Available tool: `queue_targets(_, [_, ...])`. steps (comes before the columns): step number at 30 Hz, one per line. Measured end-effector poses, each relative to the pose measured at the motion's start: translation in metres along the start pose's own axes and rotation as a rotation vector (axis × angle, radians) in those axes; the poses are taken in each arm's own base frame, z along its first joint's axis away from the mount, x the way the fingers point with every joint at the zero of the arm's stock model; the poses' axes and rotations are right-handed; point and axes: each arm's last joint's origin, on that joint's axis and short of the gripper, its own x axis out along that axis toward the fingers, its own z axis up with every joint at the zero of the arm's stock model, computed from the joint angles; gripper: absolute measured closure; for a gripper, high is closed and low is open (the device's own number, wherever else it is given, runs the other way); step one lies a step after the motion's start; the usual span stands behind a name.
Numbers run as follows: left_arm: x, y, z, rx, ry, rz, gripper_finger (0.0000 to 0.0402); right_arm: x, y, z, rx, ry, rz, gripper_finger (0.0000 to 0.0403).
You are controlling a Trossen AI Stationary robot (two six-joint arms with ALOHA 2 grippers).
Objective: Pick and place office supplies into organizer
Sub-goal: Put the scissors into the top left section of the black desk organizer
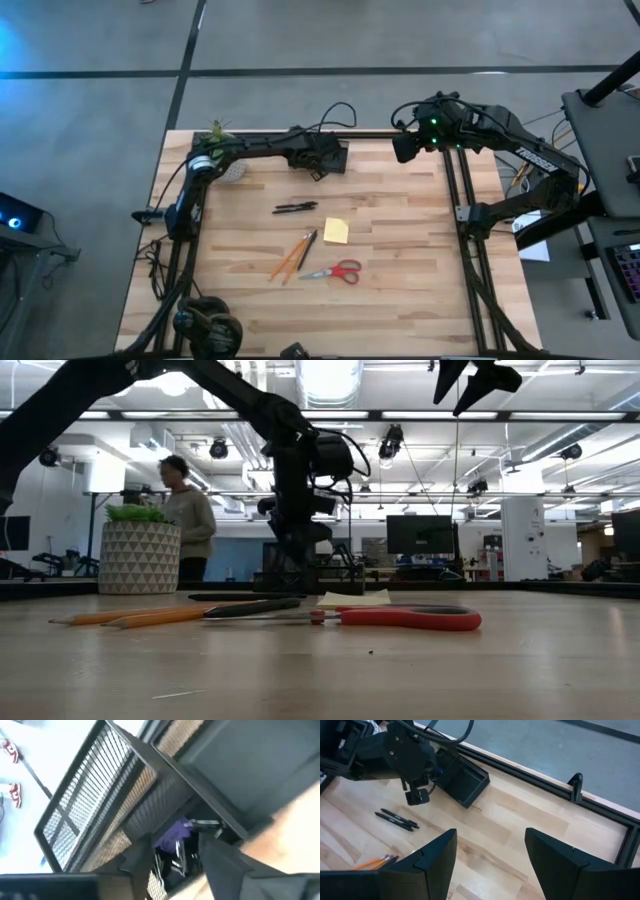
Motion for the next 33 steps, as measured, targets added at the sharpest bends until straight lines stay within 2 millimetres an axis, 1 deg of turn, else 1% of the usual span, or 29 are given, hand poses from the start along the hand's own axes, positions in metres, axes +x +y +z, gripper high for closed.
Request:
queue_targets(3, [-0.019,-0.009,-0.010,0.011,0.046,-0.060,0.0227,0.000,0.000,0.000,-0.001,0.004,0.005,0.0172])
queue_targets(6, [-0.041,-0.031,-0.030,0.094,0.068,-0.150,0.0222,0.000,0.001,-0.001,-0.003,0.031,0.037,0.0172])
queue_targets(9, [-0.051,-0.060,-0.056,0.243,0.085,-0.308,0.0222,0.000,0.002,-0.002,-0.012,0.061,0.074,0.0172])
queue_targets(11, [-0.057,-0.072,-0.071,0.298,0.129,-0.440,0.0222,0.000,0.002,-0.003,-0.016,0.072,0.087,0.0172])
queue_targets(12, [-0.059,-0.076,-0.076,0.296,0.141,-0.490,0.0222,0.000,0.002,-0.003,-0.017,0.076,0.092,0.0172])
queue_targets(16, [-0.069,-0.077,-0.091,0.232,0.162,-0.685,0.0222,0.000,0.003,-0.003,-0.038,0.084,0.104,0.0172])
queue_targets(18, [-0.077,-0.074,-0.104,0.200,0.168,-0.764,0.0222,-0.001,0.003,-0.005,-0.058,0.114,0.129,0.0172])
queue_targets(20, [-0.086,-0.070,-0.121,0.171,0.158,-0.792,0.0222,-0.002,0.005,-0.009,-0.082,0.159,0.159,0.0172])
queue_targets(23, [-0.104,-0.062,-0.140,0.120,0.084,-0.875,0.0222,-0.001,0.010,-0.018,-0.133,0.218,0.178,0.0172])
queue_targets(25, [-0.117,-0.061,-0.145,0.097,-0.003,-1.028,0.0222,0.003,0.013,-0.027,-0.167,0.253,0.174,0.0172])
queue_targets(26, [-0.122,-0.061,-0.147,0.107,-0.053,-1.113,0.0222,0.006,0.015,-0.031,-0.187,0.272,0.174,0.0172])
queue_targets(28, [-0.131,-0.063,-0.150,0.129,-0.151,-1.206,0.0222,0.014,0.021,-0.043,-0.249,0.311,0.193,0.0172])
queue_targets(31, [-0.138,-0.063,-0.161,0.198,-0.247,-1.237,0.0222,0.033,0.041,-0.069,-0.356,0.423,0.299,0.0172])
queue_targets(33, [-0.140,-0.066,-0.170,0.279,-0.287,-1.225,0.0222,0.048,0.056,-0.091,-0.447,0.504,0.322,0.0172])
